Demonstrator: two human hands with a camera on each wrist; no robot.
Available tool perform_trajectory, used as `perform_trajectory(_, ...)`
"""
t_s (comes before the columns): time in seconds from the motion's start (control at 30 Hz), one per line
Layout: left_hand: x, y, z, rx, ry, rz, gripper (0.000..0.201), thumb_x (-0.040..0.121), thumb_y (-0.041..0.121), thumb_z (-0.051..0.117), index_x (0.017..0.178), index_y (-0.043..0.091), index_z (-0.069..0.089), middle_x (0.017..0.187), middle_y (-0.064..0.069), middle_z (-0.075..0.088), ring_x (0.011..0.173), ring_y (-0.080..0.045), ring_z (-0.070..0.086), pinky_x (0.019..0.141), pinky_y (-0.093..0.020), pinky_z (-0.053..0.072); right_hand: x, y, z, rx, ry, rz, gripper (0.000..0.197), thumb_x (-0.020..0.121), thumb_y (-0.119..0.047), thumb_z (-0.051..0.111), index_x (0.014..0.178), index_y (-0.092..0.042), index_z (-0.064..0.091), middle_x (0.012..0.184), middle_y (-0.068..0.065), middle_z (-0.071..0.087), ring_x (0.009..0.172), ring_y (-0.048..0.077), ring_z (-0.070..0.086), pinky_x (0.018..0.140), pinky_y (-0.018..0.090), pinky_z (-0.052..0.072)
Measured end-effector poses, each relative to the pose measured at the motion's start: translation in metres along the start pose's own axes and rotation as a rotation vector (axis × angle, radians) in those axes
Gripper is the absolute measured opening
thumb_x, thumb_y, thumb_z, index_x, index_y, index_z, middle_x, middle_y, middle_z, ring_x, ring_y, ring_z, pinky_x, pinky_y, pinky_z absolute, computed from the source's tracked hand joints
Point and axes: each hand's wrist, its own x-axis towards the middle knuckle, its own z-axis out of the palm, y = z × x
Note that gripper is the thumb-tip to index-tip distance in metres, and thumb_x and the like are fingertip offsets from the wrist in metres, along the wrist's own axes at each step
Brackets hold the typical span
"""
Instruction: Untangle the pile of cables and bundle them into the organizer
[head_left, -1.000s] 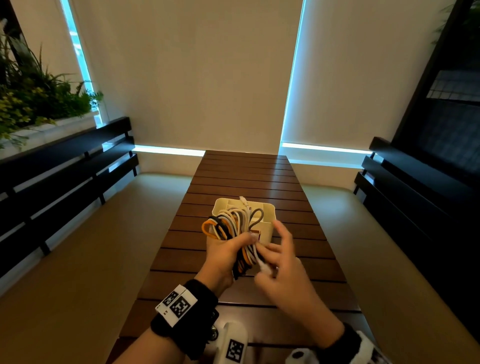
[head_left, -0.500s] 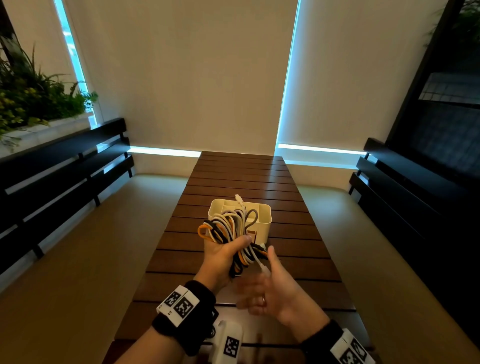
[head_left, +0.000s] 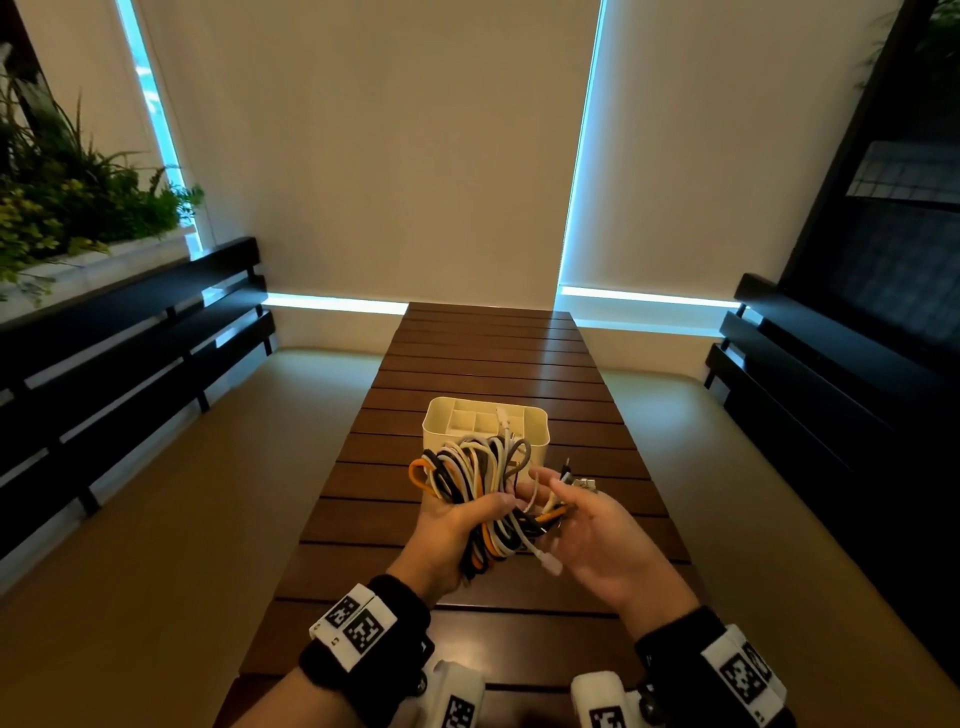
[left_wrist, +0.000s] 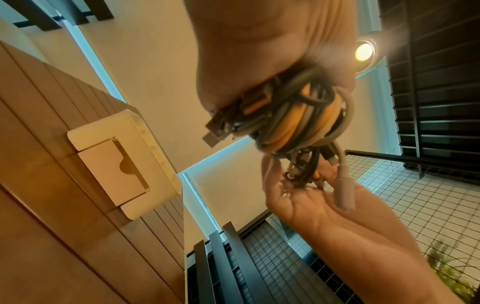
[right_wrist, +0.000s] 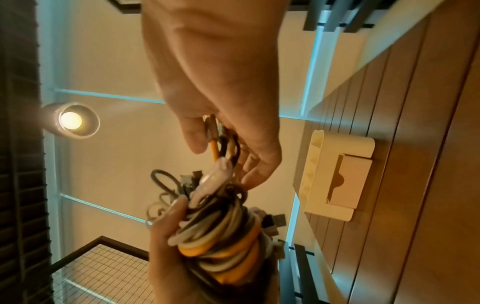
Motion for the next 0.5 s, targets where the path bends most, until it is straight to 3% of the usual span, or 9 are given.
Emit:
perform_trajectory(0.07, -0.001, -0.002, 0.001, 0.007, -0.003, -0.001, 0.038, 0.067, -0.001, 0.063, 0.105, 0.002, 0.06, 0.084, -0.007, 0.072, 0.081, -0.022, 0.07, 0.067, -0.03, 0.056, 0.0, 0.001, 0.002, -0.016, 0.029, -0.042, 0.026, 0.096, -0.01, 0.037, 0.112, -0.003, 0.057, 0.073, 0.006, 0.066, 0.08, 0.02, 0.063, 0.074, 0.036, 0.048)
perform_trajectory(0.13, -0.002, -0.005, 0.002, 0.018, -0.003, -0.011, 0.029, 0.066, 0.001, 0.063, 0.095, 0.003, 0.062, 0.074, -0.003, 0.07, 0.073, -0.019, 0.067, 0.062, -0.026, 0.054, 0.002, 0.006, 0.005, -0.098, 0.093, -0.095, 0.022, 0.095, -0.01, 0.041, 0.102, 0.002, 0.058, 0.064, 0.004, 0.056, 0.075, 0.019, 0.058, 0.075, 0.036, 0.048)
perform_trajectory(0.17, -0.004, -0.005, 0.004, 0.019, -0.002, -0.013, 0.029, 0.066, 0.001, 0.063, 0.095, 0.002, 0.062, 0.076, -0.005, 0.07, 0.074, -0.02, 0.067, 0.063, -0.027, 0.054, 0.002, 0.008, 0.007, -0.18, 0.131, -0.122, 0.019, 0.094, -0.013, 0.044, 0.089, -0.002, 0.058, 0.062, 0.003, 0.054, 0.073, 0.018, 0.057, 0.075, 0.033, 0.047)
perform_trajectory(0.23, -0.006, -0.006, 0.008, 0.028, -0.012, -0.016, 0.038, 0.067, -0.001, 0.064, 0.105, -0.003, 0.062, 0.09, -0.015, 0.071, 0.084, -0.027, 0.069, 0.069, -0.031, 0.055, 0.003, 0.009, 0.01, -0.353, 0.194, -0.172, 0.025, 0.094, -0.018, 0.049, 0.071, -0.009, 0.054, 0.061, -0.002, 0.057, 0.068, 0.011, 0.058, 0.064, 0.021, 0.047)
perform_trajectory(0.3, -0.007, -0.006, 0.011, 0.041, -0.018, -0.024, 0.044, 0.066, -0.003, 0.064, 0.11, -0.003, 0.061, 0.096, -0.018, 0.071, 0.089, -0.028, 0.069, 0.072, -0.033, 0.056, 0.002, 0.01, 0.012, -0.435, 0.201, -0.205, 0.02, 0.093, -0.026, 0.052, 0.081, -0.014, 0.062, 0.07, -0.005, 0.065, 0.069, 0.004, 0.062, 0.054, 0.013, 0.046)
perform_trajectory(0.37, -0.008, -0.008, 0.011, 0.048, -0.031, -0.028, 0.044, 0.064, -0.004, 0.065, 0.108, 0.0, 0.062, 0.092, -0.014, 0.072, 0.087, -0.027, 0.07, 0.071, -0.034, 0.056, 0.003, 0.011, 0.011, -0.466, 0.173, -0.188, 0.02, 0.093, -0.03, 0.051, 0.092, -0.014, 0.064, 0.084, 0.002, 0.068, 0.082, 0.012, 0.064, 0.064, 0.021, 0.05)
perform_trajectory(0.47, -0.007, -0.01, 0.011, 0.127, -0.027, -0.01, 0.043, 0.061, -0.002, 0.07, 0.102, 0.005, 0.065, 0.092, -0.012, 0.073, 0.092, -0.029, 0.069, 0.076, -0.037, 0.056, 0.002, 0.012, 0.008, -0.369, 0.12, -0.104, 0.024, 0.091, -0.028, 0.051, 0.106, -0.012, 0.062, 0.104, 0.015, 0.068, 0.1, 0.028, 0.062, 0.089, 0.041, 0.051)
perform_trajectory(0.5, -0.007, -0.011, 0.011, 0.154, -0.023, -0.003, 0.043, 0.058, 0.0, 0.073, 0.1, 0.007, 0.067, 0.092, -0.011, 0.073, 0.093, -0.029, 0.068, 0.078, -0.038, 0.056, 0.002, 0.013, 0.006, -0.334, 0.088, -0.083, 0.029, 0.089, -0.028, 0.05, 0.11, -0.012, 0.061, 0.109, 0.017, 0.067, 0.103, 0.03, 0.062, 0.091, 0.043, 0.05)
